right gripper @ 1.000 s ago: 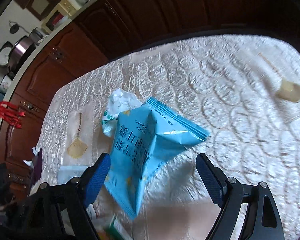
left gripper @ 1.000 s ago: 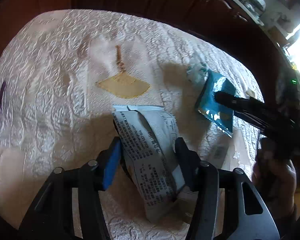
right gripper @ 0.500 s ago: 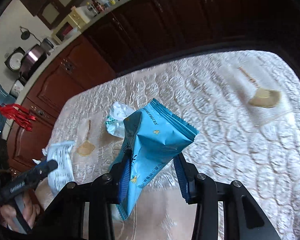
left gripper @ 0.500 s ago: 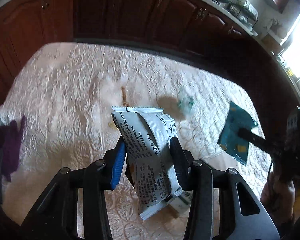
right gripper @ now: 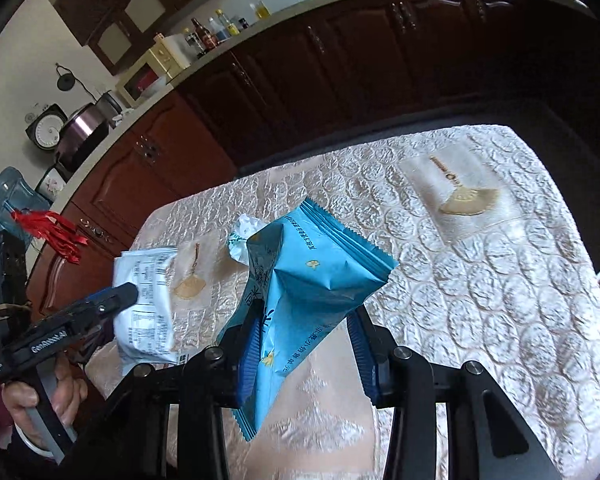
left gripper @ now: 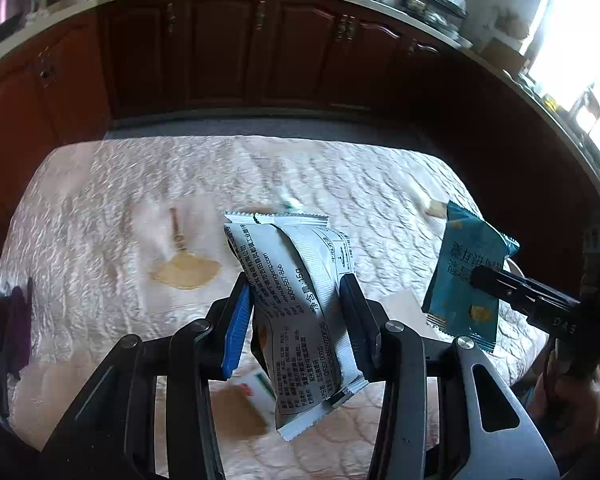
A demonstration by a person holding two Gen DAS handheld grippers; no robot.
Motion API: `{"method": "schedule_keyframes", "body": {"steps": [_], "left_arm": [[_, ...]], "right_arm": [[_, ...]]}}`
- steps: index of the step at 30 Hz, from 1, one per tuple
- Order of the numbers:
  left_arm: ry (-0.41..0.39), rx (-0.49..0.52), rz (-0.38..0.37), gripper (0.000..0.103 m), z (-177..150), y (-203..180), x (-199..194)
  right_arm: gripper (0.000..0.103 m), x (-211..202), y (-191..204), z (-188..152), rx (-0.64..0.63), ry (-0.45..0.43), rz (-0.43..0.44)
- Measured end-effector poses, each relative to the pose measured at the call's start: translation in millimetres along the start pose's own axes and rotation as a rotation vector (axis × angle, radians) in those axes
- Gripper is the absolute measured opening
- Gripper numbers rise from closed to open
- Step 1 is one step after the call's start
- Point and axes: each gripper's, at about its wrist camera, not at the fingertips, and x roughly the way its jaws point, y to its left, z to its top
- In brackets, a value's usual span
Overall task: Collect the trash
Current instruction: 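Grasp the white printed packet with the left tool while the right tool grasps the blue snack bag, then carry the white packet and blue snack bag over the white bucket with both tools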
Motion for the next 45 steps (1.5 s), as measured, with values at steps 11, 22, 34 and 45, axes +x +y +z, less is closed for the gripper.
{"method": "schedule_keyframes", "body": {"steps": [11,22,34,45], "left_arm": [[0.002,0.095,-0.033,0.042,1.1,-61.2,2.9],[0.013,0.200,-0.081,0.042,3.6,-128.4,7.5],[0.022,0.309,-0.141,0.042,2.4,-197.8,18.2],[0.061,0.373,-0.208,0.042,-3.4,-253.0,34.2]], "right_arm": [[0.040,-38.4,-25.1,-15.4,0.030,-0.036,-0.036],[0.040,-80.1,-61.0,-32.5,0.095,-0.080,-0.088],[0.040,-124.8,-112.4,-49.1,0.196,-0.135,-0.155],[0.040,-153.6,-148.1,-62.0,0.277,-0.158,-0.210]]}}
